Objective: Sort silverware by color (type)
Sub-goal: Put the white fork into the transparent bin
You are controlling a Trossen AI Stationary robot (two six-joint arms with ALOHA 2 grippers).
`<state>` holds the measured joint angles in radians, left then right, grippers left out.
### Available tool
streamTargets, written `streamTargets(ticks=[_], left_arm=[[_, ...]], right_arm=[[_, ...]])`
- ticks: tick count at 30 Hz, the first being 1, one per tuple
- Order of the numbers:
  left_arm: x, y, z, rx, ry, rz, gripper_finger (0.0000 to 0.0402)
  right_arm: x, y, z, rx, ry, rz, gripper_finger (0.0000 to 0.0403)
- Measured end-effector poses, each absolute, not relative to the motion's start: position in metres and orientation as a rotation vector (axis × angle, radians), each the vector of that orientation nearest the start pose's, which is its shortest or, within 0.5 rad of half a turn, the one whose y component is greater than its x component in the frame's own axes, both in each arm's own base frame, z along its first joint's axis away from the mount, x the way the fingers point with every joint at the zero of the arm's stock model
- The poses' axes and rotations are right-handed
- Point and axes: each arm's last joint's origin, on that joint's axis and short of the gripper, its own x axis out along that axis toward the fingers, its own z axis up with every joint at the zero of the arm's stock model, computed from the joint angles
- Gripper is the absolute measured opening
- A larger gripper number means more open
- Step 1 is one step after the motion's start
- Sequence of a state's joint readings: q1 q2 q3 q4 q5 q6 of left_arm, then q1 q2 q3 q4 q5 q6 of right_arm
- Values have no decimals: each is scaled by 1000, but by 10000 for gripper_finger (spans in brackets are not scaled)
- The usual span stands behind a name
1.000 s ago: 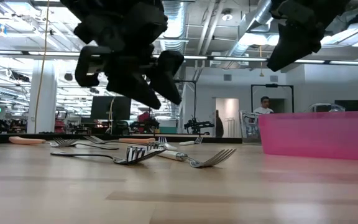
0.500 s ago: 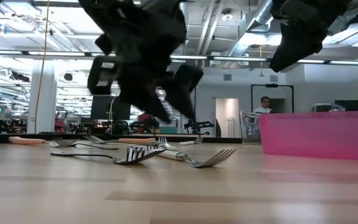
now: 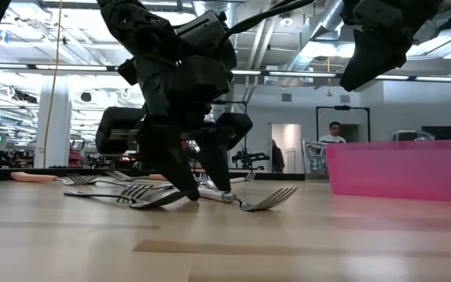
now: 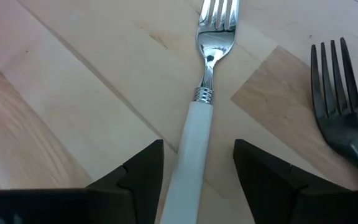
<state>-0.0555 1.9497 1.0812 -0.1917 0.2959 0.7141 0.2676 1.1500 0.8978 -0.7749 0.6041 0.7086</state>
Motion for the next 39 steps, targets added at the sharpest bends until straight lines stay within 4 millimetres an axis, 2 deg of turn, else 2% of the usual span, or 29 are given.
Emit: streamTargets(ticks=[6,13,23,30,32,34,39], left_arm=[[366,-28,109,485,938,-671,133],[365,-22,107,442,962,-649,35],[368,-20,108,356,972,-555,29],[364,-12,130,326,978,-393,29],[362,-8,142,359,966,-314,29],[362,-4,156,381,936,-232,11],[357,7,184,309,867,-132,4]], right_arm=[[209,40,263,216,765,-607,178],[209,40,263,215,765,-608,178],[209,40,263,238,754,-614,178],[212,41,266,263,714,-608,178],[213,41,267,266,694,-613,178],[214,41,267,266,678,-621,178],[215,40,269,248,643,-660,178]])
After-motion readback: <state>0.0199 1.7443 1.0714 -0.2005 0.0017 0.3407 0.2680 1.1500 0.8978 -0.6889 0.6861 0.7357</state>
